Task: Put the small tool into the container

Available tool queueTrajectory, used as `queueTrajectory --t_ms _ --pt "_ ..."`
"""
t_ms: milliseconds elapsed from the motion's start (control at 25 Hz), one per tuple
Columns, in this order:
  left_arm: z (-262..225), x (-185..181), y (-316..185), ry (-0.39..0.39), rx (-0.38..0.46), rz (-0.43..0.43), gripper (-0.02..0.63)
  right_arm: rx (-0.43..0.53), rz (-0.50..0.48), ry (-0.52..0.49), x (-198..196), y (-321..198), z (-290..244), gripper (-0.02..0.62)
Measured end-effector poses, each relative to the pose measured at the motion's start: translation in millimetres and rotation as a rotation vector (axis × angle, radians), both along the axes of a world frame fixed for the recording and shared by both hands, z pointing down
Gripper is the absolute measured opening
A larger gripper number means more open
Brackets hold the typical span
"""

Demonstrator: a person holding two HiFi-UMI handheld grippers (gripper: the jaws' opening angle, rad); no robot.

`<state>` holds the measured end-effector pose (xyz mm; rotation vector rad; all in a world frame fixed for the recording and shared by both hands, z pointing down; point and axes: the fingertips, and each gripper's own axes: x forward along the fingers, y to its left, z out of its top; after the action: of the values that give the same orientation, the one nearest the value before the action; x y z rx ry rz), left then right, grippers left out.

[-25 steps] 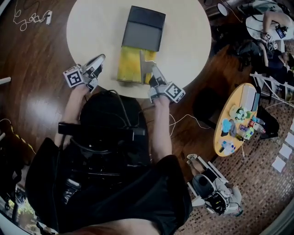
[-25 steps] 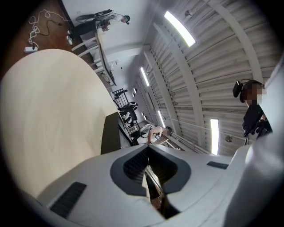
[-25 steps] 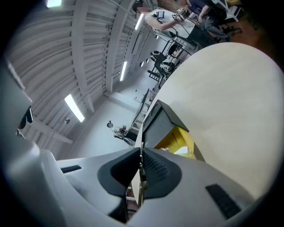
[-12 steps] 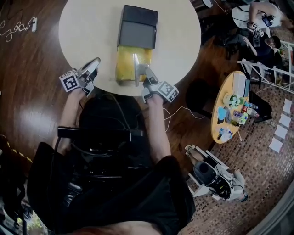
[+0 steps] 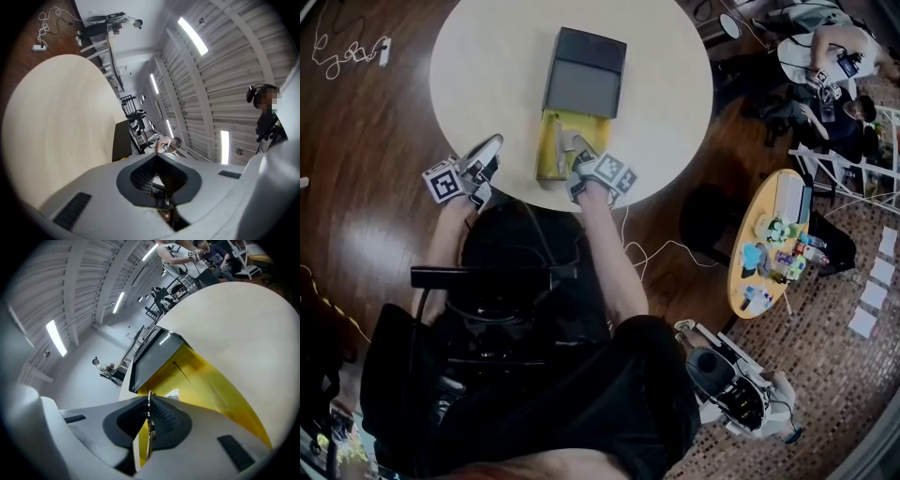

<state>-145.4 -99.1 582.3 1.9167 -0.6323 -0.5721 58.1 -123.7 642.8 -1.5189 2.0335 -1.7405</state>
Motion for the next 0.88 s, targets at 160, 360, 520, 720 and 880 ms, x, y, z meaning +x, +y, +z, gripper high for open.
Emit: queueTrajectory --t_ms 160,360,520,720,880 --pt "2.3 0.0 6.4 -0.014 -0.015 -0.022 -0.006 -0.017 -0.021 -0.001 -13.9 -5.8 14.7 0.003" --pt "6.6 5.9 10.0 -0.025 -0.038 -0.023 -0.006 -0.054 -0.130 0.041 -34.9 2.6 29.9 0.011" --pt "3.6 22.7 8.6 -0.038 -0.032 0.014 -0.006 -0.122 -0.247 0.059 -47.3 18.4 38.1 0.098" --pt "1.0 34.6 -4.7 -0.063 -0.020 0.041 -0.006 -0.103 -0.318 0.098 -43.0 18.3 30.5 0.101" --pt "1.8 37.3 -13.3 -0.078 -0.016 0.048 -0.006 -0.095 -0.354 0.144 -36.9 20.8 26.7 0.101"
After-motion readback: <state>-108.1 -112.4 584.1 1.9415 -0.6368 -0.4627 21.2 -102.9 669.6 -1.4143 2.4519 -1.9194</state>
